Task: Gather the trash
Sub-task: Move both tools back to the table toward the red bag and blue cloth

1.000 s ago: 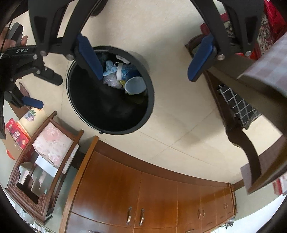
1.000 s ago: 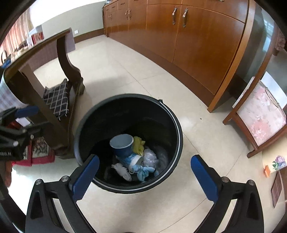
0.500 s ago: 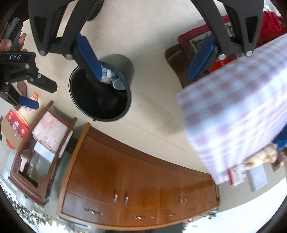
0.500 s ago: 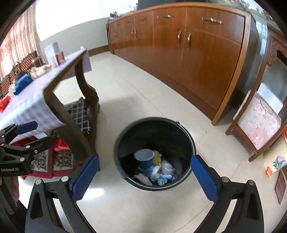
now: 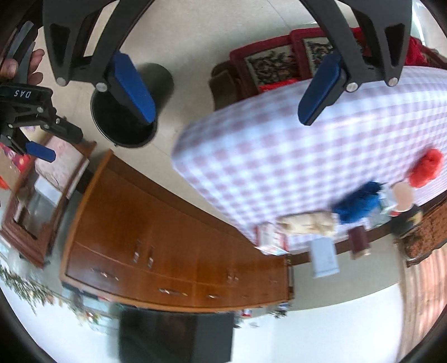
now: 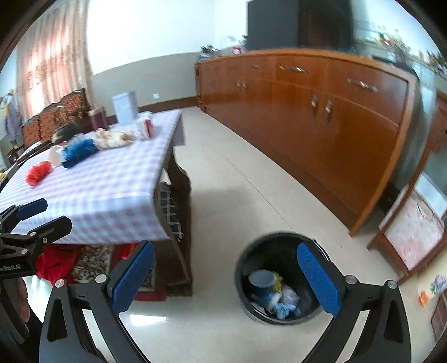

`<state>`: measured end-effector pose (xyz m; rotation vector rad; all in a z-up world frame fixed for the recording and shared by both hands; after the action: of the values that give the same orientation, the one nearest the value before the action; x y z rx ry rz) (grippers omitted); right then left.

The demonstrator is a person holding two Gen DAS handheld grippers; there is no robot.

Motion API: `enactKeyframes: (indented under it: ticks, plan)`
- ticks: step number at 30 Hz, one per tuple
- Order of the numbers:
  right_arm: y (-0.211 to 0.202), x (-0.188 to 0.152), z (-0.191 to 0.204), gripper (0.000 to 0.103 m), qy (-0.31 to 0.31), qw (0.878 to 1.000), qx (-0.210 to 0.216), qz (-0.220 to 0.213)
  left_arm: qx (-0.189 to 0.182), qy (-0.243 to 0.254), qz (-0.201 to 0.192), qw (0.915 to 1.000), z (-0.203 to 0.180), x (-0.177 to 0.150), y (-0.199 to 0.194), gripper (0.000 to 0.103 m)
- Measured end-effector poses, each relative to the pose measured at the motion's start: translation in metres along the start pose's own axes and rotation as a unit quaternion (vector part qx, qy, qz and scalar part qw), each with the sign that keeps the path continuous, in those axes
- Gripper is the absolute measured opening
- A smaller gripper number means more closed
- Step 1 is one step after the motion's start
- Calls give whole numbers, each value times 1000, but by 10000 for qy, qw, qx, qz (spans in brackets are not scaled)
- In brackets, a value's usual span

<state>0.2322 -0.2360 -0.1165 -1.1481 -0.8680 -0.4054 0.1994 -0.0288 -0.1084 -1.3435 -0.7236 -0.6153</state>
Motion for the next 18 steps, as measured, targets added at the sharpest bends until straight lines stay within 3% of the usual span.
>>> enactKeyframes:
  ticks: [8,18]
  plan:
    - [19,41,64,103,-263,9980,483,-327,639,-458,-234,9966,81,11,-9,103]
    - [66,68,148,103,-613,9941,891,-61,1487,-934,-324,9839,178,8,-7,103]
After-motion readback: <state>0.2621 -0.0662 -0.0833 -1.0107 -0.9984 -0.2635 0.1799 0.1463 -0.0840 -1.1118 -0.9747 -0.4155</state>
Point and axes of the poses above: each gripper's, at about its wrist camera, not at the fingertips, and y roughly the way its jaws point, z to its left, x to its top, the point moved 8 cm from there along y, roughly the way its jaws point, and after that the axes turned 14 degrees about x, right-handed, at the moved point
